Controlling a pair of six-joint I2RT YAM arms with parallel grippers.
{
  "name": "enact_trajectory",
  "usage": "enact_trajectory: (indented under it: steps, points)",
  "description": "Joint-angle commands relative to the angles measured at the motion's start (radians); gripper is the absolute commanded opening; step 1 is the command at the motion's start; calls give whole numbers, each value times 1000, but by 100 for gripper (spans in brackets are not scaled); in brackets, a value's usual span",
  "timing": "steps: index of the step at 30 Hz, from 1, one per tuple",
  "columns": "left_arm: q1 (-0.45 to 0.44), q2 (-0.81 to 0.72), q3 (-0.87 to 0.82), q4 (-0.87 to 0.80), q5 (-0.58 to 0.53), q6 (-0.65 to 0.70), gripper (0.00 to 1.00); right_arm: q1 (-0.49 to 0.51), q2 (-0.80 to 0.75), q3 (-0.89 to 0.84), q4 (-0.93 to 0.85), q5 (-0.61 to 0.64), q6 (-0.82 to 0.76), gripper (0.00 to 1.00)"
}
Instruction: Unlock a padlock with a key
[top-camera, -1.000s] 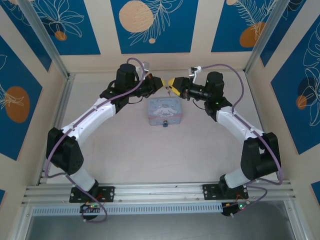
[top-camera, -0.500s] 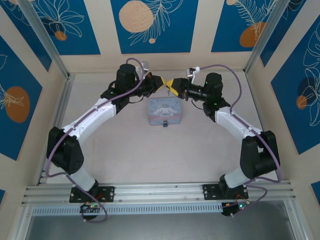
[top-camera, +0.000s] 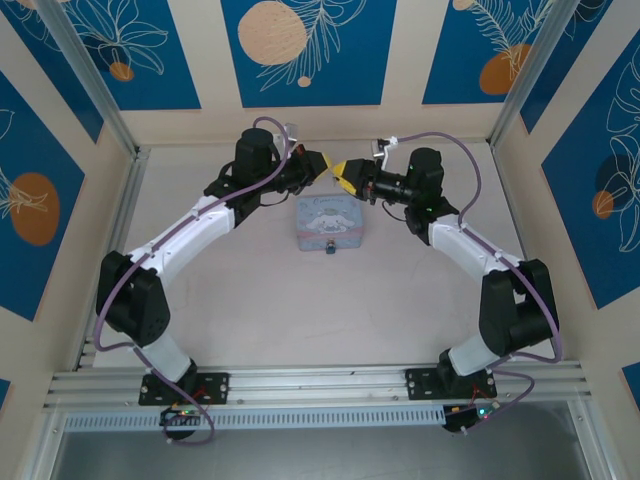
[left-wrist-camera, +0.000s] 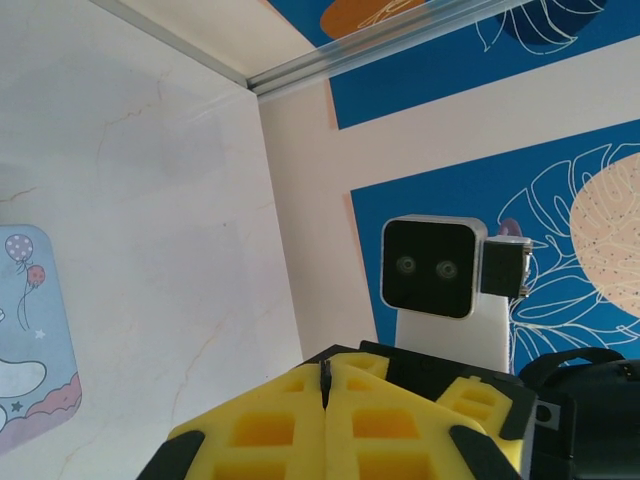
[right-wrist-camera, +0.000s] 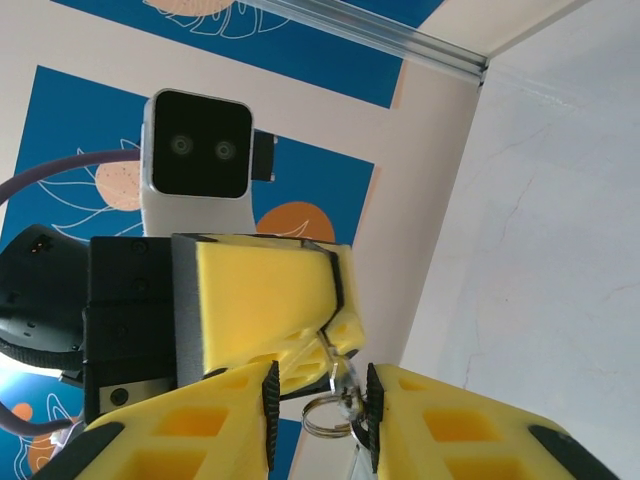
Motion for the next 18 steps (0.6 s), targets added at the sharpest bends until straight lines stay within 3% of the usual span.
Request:
enact_trajectory:
  steps: [1, 9, 18]
  points:
    - [5, 7, -8, 41, -12, -12, 0, 9, 14, -4, -17, -13, -11, 34]
    - [7, 0, -19, 44, -10, -14, 0, 4, 20, 2, -32, 5, -16, 35]
    - [5, -14, -47, 51, -20, -18, 0, -9, 11, 0, -42, 8, -15, 25]
